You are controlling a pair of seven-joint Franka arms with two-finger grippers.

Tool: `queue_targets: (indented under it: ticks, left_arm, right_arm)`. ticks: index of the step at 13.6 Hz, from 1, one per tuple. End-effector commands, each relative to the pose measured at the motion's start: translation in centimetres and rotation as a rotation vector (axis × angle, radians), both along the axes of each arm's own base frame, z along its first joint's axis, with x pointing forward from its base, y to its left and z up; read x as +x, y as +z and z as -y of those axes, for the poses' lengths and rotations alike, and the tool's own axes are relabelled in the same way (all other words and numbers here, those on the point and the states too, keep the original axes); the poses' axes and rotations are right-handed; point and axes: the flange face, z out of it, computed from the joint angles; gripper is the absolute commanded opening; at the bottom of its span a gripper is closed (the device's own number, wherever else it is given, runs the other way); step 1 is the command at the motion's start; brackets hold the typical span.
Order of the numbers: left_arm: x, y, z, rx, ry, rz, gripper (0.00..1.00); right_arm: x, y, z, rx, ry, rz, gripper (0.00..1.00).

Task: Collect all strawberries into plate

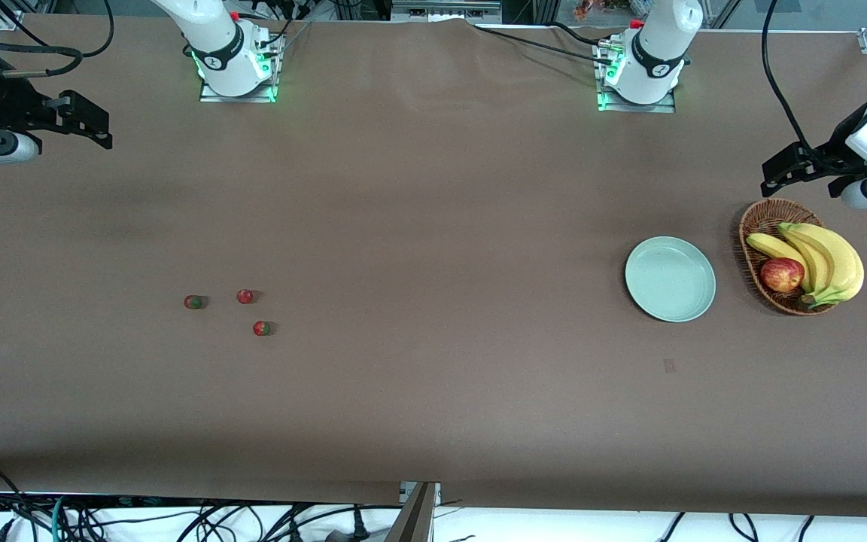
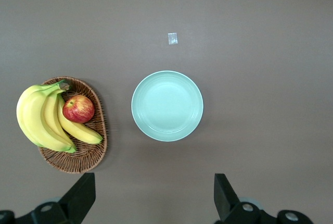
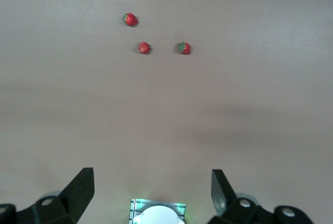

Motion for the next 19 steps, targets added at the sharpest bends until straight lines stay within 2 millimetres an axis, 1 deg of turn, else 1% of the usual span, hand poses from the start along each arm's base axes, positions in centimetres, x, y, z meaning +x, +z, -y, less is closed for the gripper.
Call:
queue_targets:
  ticks: [1, 4, 5, 7, 10, 11, 12, 13, 14, 15, 16, 18, 19]
  left_arm:
    - [0.0, 0.5, 0.1, -0.007, 0.001, 0.001, 1.0]
    - [0.0, 0.5, 0.0, -0.009, 0.001, 0.001, 1.0]
    - [0.0, 0.6, 0.0, -0.007, 0.003, 0.002, 1.0]
    - [0.0, 0.5, 0.1, -0.007, 0.001, 0.001, 1.0]
    - [0.0, 0.5, 0.1, -0.007, 0.001, 0.001, 1.0]
    - [0.0, 0.5, 0.1, -0.007, 0.001, 0.001, 1.0]
    - [0.0, 0.6, 0.1, -0.007, 0.001, 0.002, 1.0]
    - [0.0, 0.6, 0.1, -0.009, 0.0, 0.002, 1.0]
    - [0.0, 0.6, 0.1, -0.007, 0.0, 0.002, 1.0]
    - [0.0, 0.6, 0.2, -0.007, -0.002, 0.002, 1.0]
    - [0.0, 0.6, 0.2, -0.007, 0.0, 0.002, 1.0]
    - [0.0, 0.6, 0.1, -0.007, 0.0, 0.002, 1.0]
    - [0.0, 0.6, 0.1, -0.007, 0.0, 0.002, 1.0]
  right_arm:
    - [0.3, 0.6, 0.0, -0.014, 0.004, 0.01, 0.99]
    - [0.5, 0.4, 0.0, -0.014, 0.005, 0.011, 0.99]
    - [0.8, -0.2, 0.0, -0.018, 0.007, -0.002, 0.99]
    - [1.2, -0.5, 0.3, -0.022, 0.004, 0.004, 0.99]
    - [2.5, -2.3, 0.0, -0.061, 0.006, -0.005, 0.99]
    - [3.3, -3.9, -0.2, -0.068, 0.011, -0.027, 0.99]
    - [3.8, -4.5, -1.0, -0.071, 0.023, -0.024, 0.99]
    - [4.9, -6.8, -1.9, -0.063, 0.036, -0.05, 0.99]
    - [5.4, -8.1, -2.4, -0.064, 0.044, -0.068, 0.99]
    - [6.5, -10.2, -3.2, -0.063, 0.059, -0.079, 0.99]
    - [7.5, -12.4, -3.5, -0.064, 0.069, -0.095, 0.99]
    - [9.4, -17.5, -4.9, -0.064, 0.092, -0.124, 0.99]
    - [10.2, -19.8, -6.2, -0.063, 0.111, -0.121, 0.99]
